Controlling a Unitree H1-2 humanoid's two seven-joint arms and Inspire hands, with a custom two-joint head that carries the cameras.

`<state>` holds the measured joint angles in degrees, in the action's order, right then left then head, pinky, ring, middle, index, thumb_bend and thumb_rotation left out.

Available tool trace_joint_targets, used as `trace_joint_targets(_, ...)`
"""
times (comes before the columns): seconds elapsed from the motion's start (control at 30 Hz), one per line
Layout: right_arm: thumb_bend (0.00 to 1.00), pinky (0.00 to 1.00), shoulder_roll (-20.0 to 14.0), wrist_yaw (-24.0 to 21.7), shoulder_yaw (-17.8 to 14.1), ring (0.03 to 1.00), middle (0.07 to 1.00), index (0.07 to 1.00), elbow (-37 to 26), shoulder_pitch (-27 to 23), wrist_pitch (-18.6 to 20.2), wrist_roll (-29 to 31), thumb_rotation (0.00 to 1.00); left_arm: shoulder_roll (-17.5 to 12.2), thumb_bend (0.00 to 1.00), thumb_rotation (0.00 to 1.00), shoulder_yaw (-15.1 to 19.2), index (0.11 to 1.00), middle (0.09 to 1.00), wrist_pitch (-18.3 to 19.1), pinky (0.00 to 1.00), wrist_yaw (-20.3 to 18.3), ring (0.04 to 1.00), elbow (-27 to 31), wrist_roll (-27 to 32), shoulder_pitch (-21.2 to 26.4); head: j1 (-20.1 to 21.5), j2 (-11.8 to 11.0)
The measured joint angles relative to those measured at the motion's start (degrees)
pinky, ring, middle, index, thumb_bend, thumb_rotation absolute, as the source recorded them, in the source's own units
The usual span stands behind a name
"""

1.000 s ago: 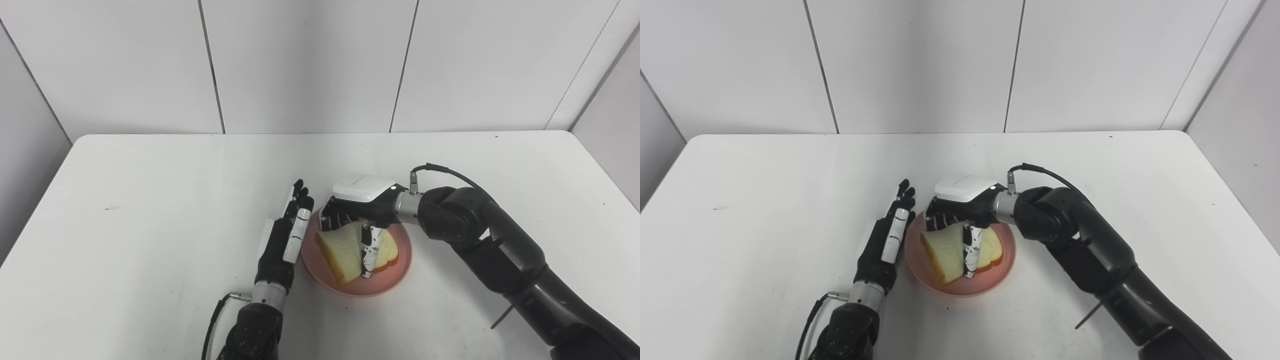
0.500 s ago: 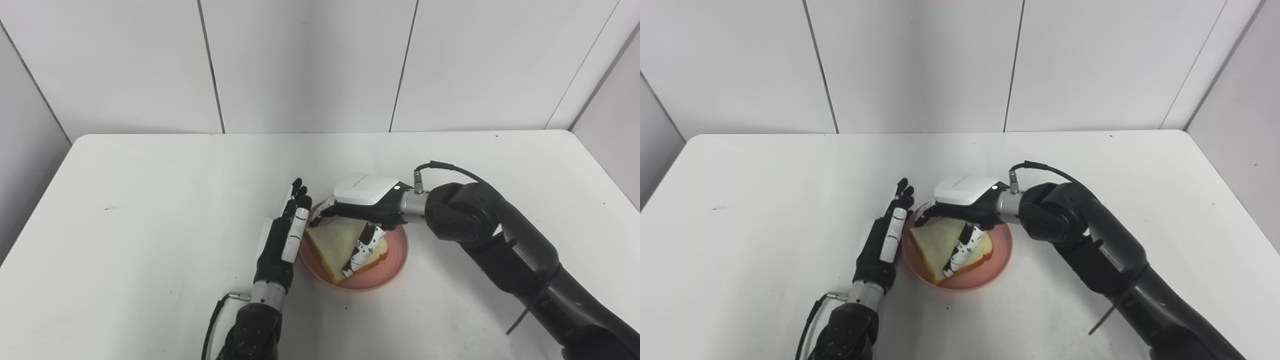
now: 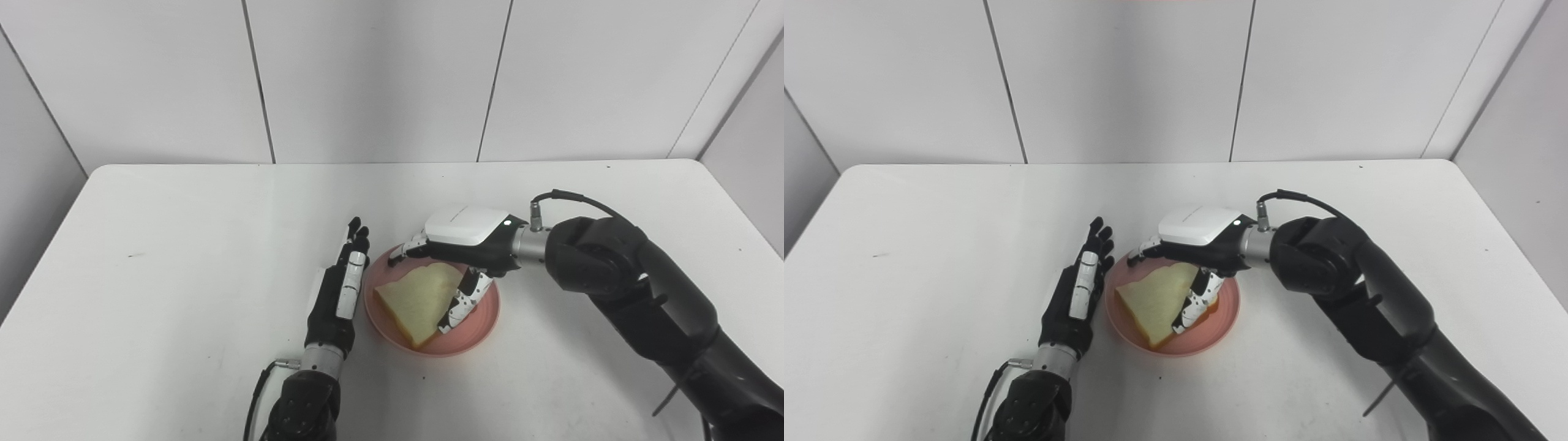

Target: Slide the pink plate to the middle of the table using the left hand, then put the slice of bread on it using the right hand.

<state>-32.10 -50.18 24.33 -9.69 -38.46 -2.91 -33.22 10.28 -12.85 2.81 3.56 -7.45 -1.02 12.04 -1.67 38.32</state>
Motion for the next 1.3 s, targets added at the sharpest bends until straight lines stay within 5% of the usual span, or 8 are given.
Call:
trace_joint_targets(0.27, 0.95, 0.72, -1.12, -1.86, -3.0, 0.841, 0.865, 0.869, -3.58, 0.77, 3.27, 1.36, 0.38, 0.0, 0.75, 1.0, 0.35, 0.996, 0.999, 0.0, 1.0, 0.0, 1.0, 0.1, -0.15, 0.0, 0.09, 0.0)
trace_joint_targets(0.47, 0.92, 0.74, -1.3, 0.07, -7.64, 0.861, 0.88, 0.885, -3.54, 5.33, 4.22, 4.49, 0.48, 0.0, 0.74, 1.0, 0.6, 0.998, 1.0, 0.0, 1.0, -0.05, 1.0, 0.23, -0.16, 0.0, -0.44, 0.0)
trace_joint_targets(0.7, 0.74, 0.68, 3.42, 12.04, -16.93, 0.818, 0.89, 0.919, -2.59, 13.99, 5.91, 8.64, 0.55, 0.01, 0.74, 1.0, 0.8, 1.0, 1.0, 0.03, 1.0, -0.27, 1.0, 1.1, -0.15, -0.03, -0.26, 0.09)
trace_joint_targets(0.83, 0.65, 0.74, 7.22, 18.54, -20.31, 0.858, 0.922, 0.956, -1.32, 17.92, 5.92, 11.13, 0.72, 0.0, 0.76, 1.0, 0.72, 1.0, 1.0, 0.05, 1.0, -0.27, 1.0, 3.24, -0.25, -0.11, -0.26, 0.09)
trace_joint_targets(1.1, 0.56, 0.81, 11.97, 25.88, -21.1, 0.902, 0.943, 0.972, -1.91, 23.02, 5.91, 14.26, 0.91, -0.22, 0.76, 1.0, 0.44, 0.993, 1.0, 0.1, 1.0, -0.27, 1.0, 4.66, -0.61, -1.44, 0.0, 0.09)
trace_joint_targets(1.3, 0.6, 0.92, 16.67, 30.79, -21.73, 0.971, 0.982, 0.994, -2.73, 27.67, 6.25, 15.83, 0.99, -0.41, 0.75, 1.0, 0.44, 0.987, 1.0, 0.17, 1.0, -0.41, 1.0, 4.85, -0.61, -2.81, 0.35, 0.17)
